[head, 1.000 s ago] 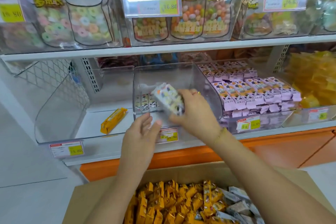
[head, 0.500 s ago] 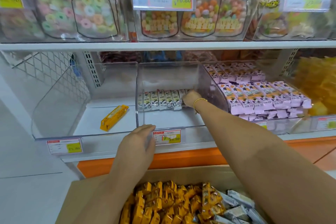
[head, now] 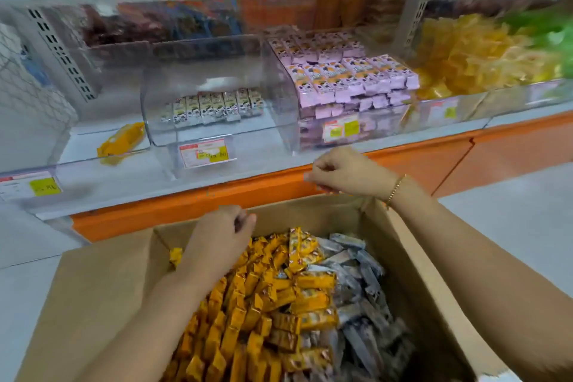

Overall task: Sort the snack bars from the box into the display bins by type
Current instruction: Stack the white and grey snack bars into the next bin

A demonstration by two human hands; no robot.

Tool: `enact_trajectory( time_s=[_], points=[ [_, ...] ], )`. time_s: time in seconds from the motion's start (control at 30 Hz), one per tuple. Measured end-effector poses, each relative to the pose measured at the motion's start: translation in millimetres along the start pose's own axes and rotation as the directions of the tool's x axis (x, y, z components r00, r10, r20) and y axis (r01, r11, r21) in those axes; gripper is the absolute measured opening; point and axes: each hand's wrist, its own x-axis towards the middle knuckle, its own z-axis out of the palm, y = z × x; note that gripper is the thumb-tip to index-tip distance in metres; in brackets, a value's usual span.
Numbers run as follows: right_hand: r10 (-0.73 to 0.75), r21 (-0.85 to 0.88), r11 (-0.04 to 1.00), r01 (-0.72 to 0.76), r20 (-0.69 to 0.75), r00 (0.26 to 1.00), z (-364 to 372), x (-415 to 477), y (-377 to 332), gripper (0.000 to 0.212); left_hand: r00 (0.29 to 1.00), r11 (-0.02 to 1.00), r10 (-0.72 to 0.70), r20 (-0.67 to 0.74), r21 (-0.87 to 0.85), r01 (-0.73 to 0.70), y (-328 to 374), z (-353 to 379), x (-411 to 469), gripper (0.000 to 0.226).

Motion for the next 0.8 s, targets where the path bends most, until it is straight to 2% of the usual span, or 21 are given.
enact_trajectory(
  time_s=[0.1, 0.17, 0.2, 0.3, 0.33, 0.4, 0.47, 0.53, 0.7, 0.8],
  points=[
    [0.272, -0.168, 0.953, -0.252, 0.109, 0.956, 49.3, -22.1, 83.3, 0.031, 0.966, 0.997, -0.078, 0.248, 0.047, 0.068, -13.7, 53.9, -20.6, 0.008],
    [0.431, -0.278, 0.884, -0.377, 0.169, 0.886, 82.9, -36.8, 130.8, 0.028, 0.919, 0.988, -0.154, 0.364, 0.053, 0.145, -30.5, 87.3, -38.9, 0.022],
    [0.491, -0.327, 0.85, -0.413, 0.21, 0.845, 97.6, -45.0, 149.8, 0.033, 0.888, 0.981, -0.19, 0.42, 0.055, 0.184, -38.8, 102.8, -48.8, 0.032],
    [0.576, -0.367, 0.808, -0.46, 0.334, 0.746, 136.8, -65.2, 189.2, 0.074, 0.809, 0.96, -0.278, 0.518, 0.134, 0.244, -54.9, 135.9, -73.8, 0.05],
    [0.6, -0.331, 0.798, -0.504, 0.354, 0.717, 149.1, -68.3, 198.3, 0.083, 0.791, 0.954, -0.3, 0.533, 0.159, 0.255, -59.2, 143.2, -78.6, 0.053],
    [0.643, -0.308, 0.766, -0.564, 0.339, 0.687, 172.6, -70.7, 214.7, 0.08, 0.772, 0.95, -0.312, 0.554, 0.19, 0.248, -67.2, 154.0, -81.9, 0.053],
    [0.688, -0.321, 0.725, -0.609, 0.305, 0.658, 191.5, -67.6, 226.3, 0.075, 0.782, 0.951, -0.308, 0.542, 0.174, 0.254, -73.2, 162.9, -79.4, 0.049],
    [0.72, -0.287, 0.694, -0.66, 0.29, 0.631, 206.3, -65.9, 235.1, 0.082, 0.804, 0.949, -0.314, 0.504, 0.15, 0.277, -75.8, 167.4, -73.7, 0.042],
    [0.687, -0.265, 0.726, -0.634, 0.267, 0.675, 227.8, -79.8, 251.3, 0.067, 0.811, 0.93, -0.364, 0.458, 0.137, 0.34, -78.7, 169.7, -66.5, 0.033],
    [0.68, -0.225, 0.733, -0.642, 0.224, 0.698, 233.5, -87.4, 252.2, 0.071, 0.8, 0.927, -0.368, 0.473, 0.123, 0.354, -76.4, 167.5, -69.0, 0.034]
  ],
)
